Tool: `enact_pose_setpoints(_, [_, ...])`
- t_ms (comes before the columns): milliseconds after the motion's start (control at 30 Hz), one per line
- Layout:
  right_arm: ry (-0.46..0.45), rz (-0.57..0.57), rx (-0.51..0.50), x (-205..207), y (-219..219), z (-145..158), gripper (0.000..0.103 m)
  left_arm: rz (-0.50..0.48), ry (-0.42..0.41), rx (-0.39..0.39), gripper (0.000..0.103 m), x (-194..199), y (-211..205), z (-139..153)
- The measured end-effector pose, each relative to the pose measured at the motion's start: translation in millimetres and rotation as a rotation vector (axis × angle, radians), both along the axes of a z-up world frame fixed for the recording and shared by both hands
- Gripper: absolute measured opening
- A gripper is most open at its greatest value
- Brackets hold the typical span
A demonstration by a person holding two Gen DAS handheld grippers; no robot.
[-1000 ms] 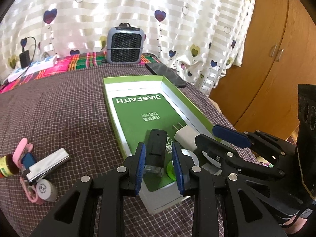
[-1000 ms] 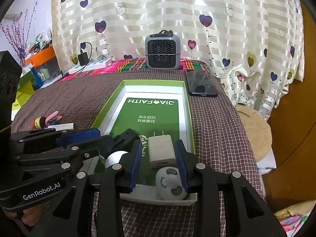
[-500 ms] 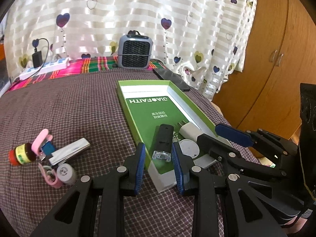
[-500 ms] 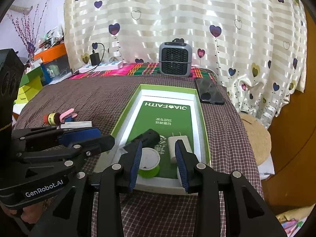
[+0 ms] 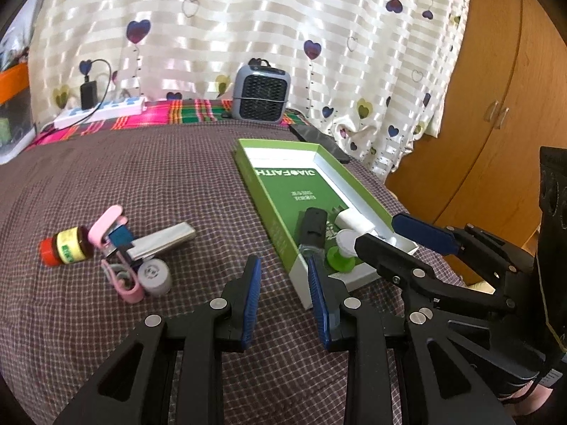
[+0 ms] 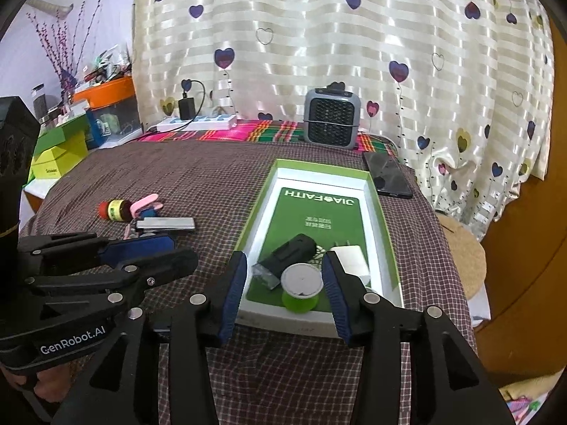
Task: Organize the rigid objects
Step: 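Open the left tool to release the torch and withdraw both tools from the box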
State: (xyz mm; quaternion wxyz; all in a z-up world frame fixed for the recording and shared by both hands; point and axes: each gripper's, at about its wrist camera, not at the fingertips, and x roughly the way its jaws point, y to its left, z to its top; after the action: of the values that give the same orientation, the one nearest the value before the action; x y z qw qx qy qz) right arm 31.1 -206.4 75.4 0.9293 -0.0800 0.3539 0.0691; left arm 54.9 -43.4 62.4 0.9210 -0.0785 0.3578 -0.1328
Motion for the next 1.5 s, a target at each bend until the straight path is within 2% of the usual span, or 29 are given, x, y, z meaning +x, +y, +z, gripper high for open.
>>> enact_pose_setpoints(733, [0.019, 0.115, -0.019, -14.8, 46.2, -11.5, 0.045, 0.087, 0.037, 0.003, 0.026, -25.8, 39.8, -13.2])
enact_pose_setpoints(1200, [0.032, 0.129, -0.028, -15.2, 51.8, -14.5, 0.045, 0.102, 0.047, 0.006, 0.026, -29.7, 43.7, -16.0])
enact_pose_setpoints(1500, [0.059, 0.179, -0.014, -12.1, 63.4, -23.6, 0.045, 0.138, 0.052, 0.008, 0.026, -29.8, 58.3, -20.2])
